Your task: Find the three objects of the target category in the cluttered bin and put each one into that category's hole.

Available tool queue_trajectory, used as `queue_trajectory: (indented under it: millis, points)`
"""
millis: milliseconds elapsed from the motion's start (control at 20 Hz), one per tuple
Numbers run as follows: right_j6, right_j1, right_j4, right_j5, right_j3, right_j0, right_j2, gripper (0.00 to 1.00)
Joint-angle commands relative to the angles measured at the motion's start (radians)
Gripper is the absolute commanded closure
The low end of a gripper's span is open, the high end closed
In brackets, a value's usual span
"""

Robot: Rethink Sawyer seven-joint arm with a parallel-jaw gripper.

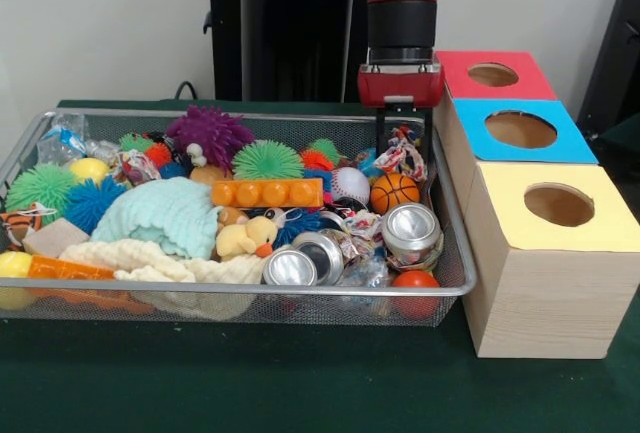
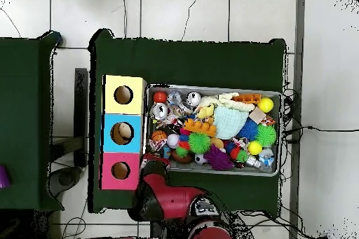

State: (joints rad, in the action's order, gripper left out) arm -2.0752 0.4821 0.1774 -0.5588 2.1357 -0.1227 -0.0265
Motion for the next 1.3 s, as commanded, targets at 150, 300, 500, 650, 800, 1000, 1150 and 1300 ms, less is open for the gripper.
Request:
queue_trajectory:
  millis: [150, 300, 500, 650, 800, 1000, 1150, 1300]
  points:
    - [-0.15, -0.032, -0.051, -0.02, -0.123, -0.012, 0.026, 0.0]
    - [-0.149, -0.016, -0.041, -0.001, -0.117, -0.024, 0.032, 0.0]
    - [-0.149, 0.016, -0.038, 0.036, -0.103, -0.036, 0.04, 0.0]
    - [-0.145, 0.043, -0.032, 0.069, -0.095, -0.046, 0.048, 0.0]
    - [-0.139, 0.071, -0.042, 0.119, -0.093, -0.051, 0.058, 0.0]
    - [-0.134, 0.136, -0.067, 0.208, -0.082, -0.049, 0.069, 0.0]
    - [-0.124, 0.144, -0.058, 0.216, -0.087, -0.042, 0.057, 0.0]
    - [-0.138, 0.139, -0.034, 0.181, -0.089, -0.048, 0.06, 1.0]
